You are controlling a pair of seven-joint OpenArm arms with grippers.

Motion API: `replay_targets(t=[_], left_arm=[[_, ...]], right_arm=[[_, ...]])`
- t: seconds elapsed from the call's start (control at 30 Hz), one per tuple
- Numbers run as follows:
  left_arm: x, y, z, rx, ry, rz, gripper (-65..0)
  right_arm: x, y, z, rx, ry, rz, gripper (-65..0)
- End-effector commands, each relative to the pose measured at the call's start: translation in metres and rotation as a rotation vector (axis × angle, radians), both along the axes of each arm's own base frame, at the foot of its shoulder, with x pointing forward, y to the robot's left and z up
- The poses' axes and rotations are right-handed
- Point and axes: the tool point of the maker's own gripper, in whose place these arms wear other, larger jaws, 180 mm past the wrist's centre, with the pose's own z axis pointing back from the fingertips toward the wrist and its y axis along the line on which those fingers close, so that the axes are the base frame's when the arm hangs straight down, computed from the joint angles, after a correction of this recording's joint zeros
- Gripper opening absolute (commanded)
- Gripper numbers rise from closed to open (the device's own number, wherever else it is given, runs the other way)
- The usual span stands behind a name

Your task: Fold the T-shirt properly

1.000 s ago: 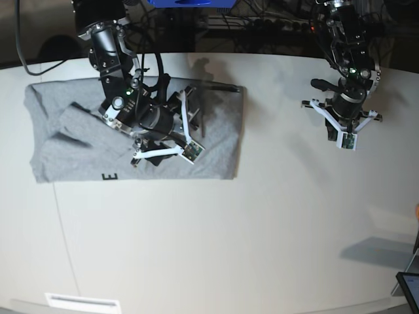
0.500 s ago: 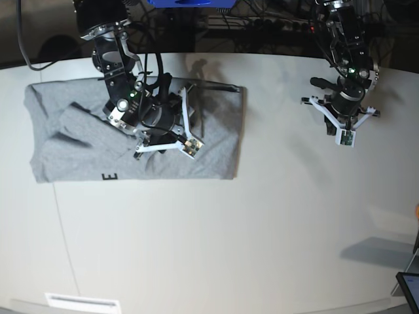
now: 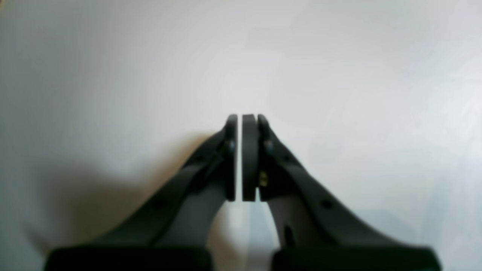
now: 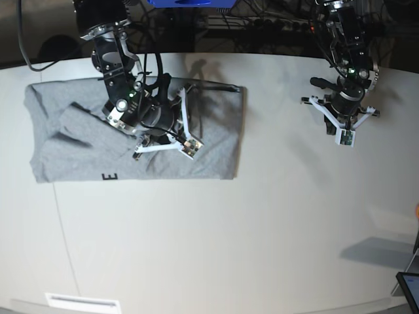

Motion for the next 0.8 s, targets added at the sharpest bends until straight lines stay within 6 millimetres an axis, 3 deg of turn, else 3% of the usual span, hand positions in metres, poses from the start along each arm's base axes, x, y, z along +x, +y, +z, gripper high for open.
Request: replay_targets(t=[0.0,0.3,0.53,0.77], left_arm=[[0.007,0.003,0.012,0.014,-0.045,-0.004,-63.7],[0.003,0.012,0.009,0.098,-0.013,-0.003,-63.7],[0.002,0.015,0.009,0.121,-0.006,-0.002,-63.7],[0.003,0.015,0.01,0.12,-0.008,-0.002,-63.7]], right_arm=[[0.008,0.002,0.012,0.018,-0.037,-0.004,-65.0],[0.011,-0.004,0.023,0.0,-0.065,-0.013,-65.0],[0.007,-0.009,0.02,-0.025,-0.047,-0.017,-65.0],[0.007,-0.036,0.028,-0.019,-0.066,-0.116,-65.0]])
